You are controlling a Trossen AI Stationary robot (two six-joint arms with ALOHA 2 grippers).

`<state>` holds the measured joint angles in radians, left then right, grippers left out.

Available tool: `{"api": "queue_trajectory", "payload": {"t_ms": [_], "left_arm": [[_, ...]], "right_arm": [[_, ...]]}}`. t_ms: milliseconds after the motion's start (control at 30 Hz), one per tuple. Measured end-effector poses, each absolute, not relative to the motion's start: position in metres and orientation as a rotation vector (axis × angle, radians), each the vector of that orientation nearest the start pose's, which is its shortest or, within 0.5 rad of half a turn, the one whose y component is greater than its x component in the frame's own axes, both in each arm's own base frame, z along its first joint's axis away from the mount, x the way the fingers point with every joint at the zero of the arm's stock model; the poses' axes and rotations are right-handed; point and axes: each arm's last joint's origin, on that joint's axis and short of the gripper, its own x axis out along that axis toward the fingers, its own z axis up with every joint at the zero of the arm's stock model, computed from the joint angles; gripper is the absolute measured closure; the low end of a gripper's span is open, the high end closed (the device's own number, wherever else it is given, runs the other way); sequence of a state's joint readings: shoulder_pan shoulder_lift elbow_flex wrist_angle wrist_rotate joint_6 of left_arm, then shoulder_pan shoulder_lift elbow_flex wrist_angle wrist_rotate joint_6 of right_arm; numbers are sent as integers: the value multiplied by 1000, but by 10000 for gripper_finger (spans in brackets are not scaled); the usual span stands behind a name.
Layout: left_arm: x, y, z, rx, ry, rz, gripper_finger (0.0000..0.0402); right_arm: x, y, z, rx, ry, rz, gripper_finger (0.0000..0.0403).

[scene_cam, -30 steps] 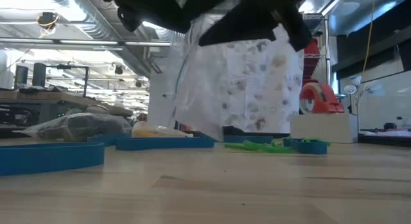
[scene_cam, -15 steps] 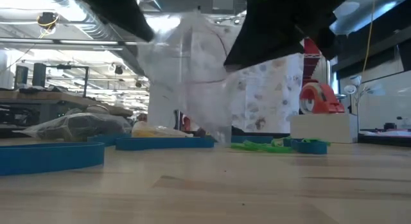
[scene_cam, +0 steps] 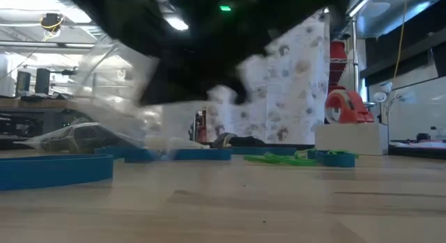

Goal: Sort rubber bands
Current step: Open the transparent zip bag

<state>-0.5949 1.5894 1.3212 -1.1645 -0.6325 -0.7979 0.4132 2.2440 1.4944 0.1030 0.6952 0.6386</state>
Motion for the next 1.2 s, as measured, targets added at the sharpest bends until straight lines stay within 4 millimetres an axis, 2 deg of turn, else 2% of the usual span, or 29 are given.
{"api": "queue_trajectory", "payload": {"t_ms": [133, 233, 300, 500, 633, 833, 1000, 1200], "left_arm": [[238, -139, 269, 146, 1123, 556, 401], [236, -138, 269, 130, 1148, 580, 401], [238, -139, 269, 117, 1131, 565, 401], [258, -153, 263, 87, 1004, 380, 401], [268, -160, 253, 93, 925, 260, 401], [269, -157, 247, 126, 934, 253, 401], [260, -157, 270, 175, 983, 290, 401], [243, -146, 306, 275, 1013, 416, 401]], "right_arm": [[463, 155, 142, 227, 365, -291, 403], [467, 148, 144, 201, 363, -245, 403], [465, 149, 140, 224, 410, -218, 403], [438, 179, 115, 272, 656, -264, 403], [418, 204, 120, 262, 686, -303, 403], [398, 223, 137, 235, 623, -398, 403], [408, 215, 155, 183, 510, -409, 403], [443, 172, 170, 141, 394, -349, 403]]}}
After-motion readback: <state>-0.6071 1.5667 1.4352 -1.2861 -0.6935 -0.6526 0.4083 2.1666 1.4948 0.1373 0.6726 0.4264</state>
